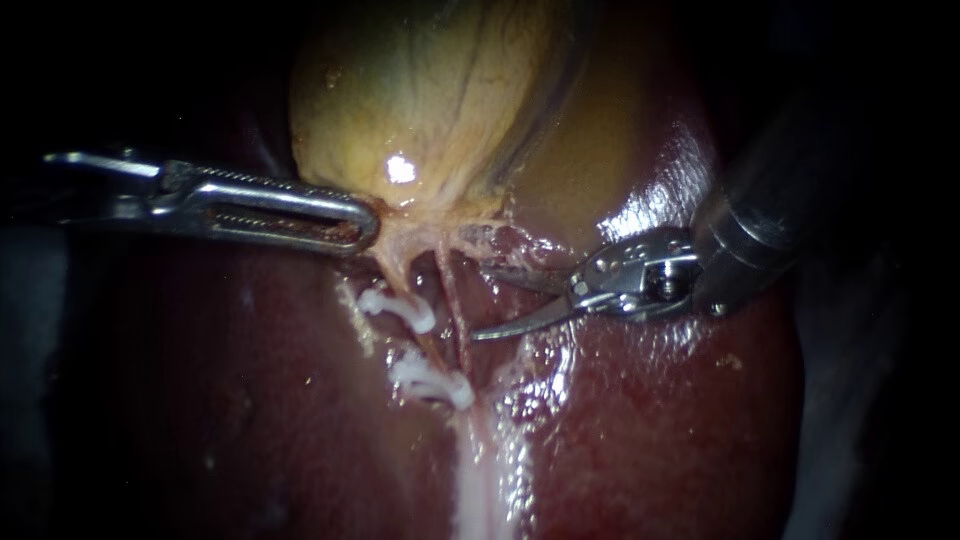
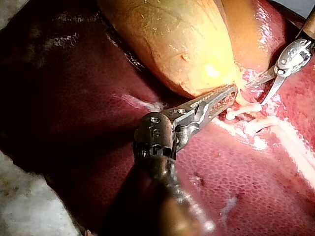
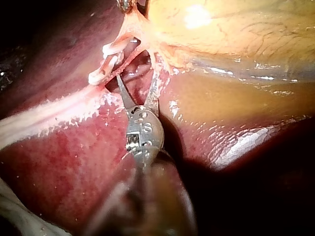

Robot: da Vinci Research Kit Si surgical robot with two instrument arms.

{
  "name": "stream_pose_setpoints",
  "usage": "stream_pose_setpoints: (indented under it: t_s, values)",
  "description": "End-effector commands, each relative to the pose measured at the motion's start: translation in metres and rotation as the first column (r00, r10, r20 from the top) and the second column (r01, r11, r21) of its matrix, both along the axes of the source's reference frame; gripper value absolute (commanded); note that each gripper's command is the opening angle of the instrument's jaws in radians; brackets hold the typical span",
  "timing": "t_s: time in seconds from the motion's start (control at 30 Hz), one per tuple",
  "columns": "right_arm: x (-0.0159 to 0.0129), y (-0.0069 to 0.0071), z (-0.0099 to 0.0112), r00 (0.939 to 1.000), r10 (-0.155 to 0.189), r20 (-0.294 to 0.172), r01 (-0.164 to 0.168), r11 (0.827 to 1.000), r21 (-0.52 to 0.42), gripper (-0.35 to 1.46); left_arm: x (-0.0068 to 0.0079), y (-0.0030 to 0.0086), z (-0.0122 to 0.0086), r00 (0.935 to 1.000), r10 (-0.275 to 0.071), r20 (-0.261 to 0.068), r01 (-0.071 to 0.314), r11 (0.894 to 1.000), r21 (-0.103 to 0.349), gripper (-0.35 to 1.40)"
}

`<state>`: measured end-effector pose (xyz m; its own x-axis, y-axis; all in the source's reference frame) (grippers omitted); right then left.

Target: Go to the cutting position left tube

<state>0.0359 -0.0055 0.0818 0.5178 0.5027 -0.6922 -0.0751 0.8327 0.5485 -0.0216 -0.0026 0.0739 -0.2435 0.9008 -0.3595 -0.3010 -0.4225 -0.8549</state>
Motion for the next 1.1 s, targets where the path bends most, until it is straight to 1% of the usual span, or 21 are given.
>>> stream_pose_setpoints:
  t_s: [0.03, 0.53, 0.97, 1.1]
  values:
    - [0.0000, 0.0000, 0.0000, 1.0000, 0.000, 0.000, 0.000, 1.000, 0.000, 1.42, 0.0000, 0.0000, 0.0000, 1.0000, 0.000, 0.000, 0.000, 1.000, 0.000, -0.35]
    - [0.0000, -0.0003, -0.0004, 1.0000, -0.005, -0.004, 0.005, 1.000, 0.002, 1.42, 0.0000, 0.0000, 0.0000, 1.0000, 0.000, 0.000, 0.000, 1.000, 0.000, -0.35]
    - [0.0002, -0.0015, -0.0022, 0.9994, -0.027, -0.024, 0.027, 1.000, 0.011, 1.42, 0.0000, 0.0000, 0.0000, 1.0000, 0.000, 0.001, 0.000, 1.000, 0.000, -0.35]
    - [0.0001, -0.0019, -0.0028, 0.9987, -0.038, -0.033, 0.038, 0.999, 0.013, 1.42, 0.0001, 0.0000, 0.0000, 1.0000, 0.001, 0.001, -0.001, 1.000, 0.000, -0.35]
